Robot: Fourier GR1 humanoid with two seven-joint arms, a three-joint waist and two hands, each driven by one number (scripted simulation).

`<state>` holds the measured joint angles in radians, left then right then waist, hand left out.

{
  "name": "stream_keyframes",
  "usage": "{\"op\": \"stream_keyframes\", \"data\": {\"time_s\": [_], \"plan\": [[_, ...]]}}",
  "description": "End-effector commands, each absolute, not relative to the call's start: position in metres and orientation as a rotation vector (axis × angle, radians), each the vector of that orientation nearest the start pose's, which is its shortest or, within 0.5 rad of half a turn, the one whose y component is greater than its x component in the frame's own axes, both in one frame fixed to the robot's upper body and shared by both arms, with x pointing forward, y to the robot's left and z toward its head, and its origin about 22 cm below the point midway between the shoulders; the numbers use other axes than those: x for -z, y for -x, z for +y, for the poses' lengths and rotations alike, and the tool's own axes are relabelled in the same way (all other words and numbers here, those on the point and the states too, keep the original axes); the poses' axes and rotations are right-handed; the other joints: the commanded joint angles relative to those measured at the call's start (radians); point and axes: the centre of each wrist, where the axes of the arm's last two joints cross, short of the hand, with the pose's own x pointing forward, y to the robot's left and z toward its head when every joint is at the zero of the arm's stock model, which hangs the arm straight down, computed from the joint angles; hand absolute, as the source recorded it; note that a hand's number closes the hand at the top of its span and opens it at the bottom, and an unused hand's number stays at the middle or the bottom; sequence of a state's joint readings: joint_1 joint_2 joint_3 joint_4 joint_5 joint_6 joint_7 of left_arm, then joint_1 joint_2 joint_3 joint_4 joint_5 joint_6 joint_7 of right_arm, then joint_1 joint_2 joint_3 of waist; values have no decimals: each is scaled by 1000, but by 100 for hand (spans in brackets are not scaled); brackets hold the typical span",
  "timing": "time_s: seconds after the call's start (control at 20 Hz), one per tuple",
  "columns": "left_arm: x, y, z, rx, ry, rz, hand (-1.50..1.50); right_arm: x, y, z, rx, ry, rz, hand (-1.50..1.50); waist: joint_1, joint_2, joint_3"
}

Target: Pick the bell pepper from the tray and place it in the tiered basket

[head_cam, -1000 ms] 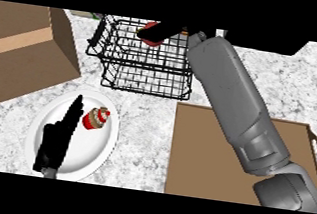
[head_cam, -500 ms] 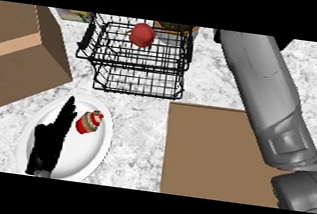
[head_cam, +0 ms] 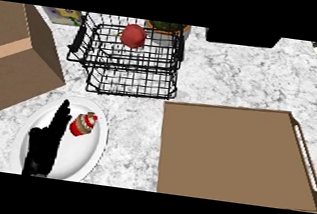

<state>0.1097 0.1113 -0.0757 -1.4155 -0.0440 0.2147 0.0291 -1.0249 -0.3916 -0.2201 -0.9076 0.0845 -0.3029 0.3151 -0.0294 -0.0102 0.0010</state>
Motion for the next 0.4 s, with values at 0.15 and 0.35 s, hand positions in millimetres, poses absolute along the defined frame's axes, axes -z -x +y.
{"op": "stream_keyframes", "data": {"time_s": [0.15,0.35], "plan": [[62,-203,252,2,-258,-1283,0,-238,-376,-393,89,474,-1647,-150,3,4,-1],[59,-206,242,-6,-275,-1299,0,-213,-339,-450,83,408,-1667,-150,13,8,0]]}}
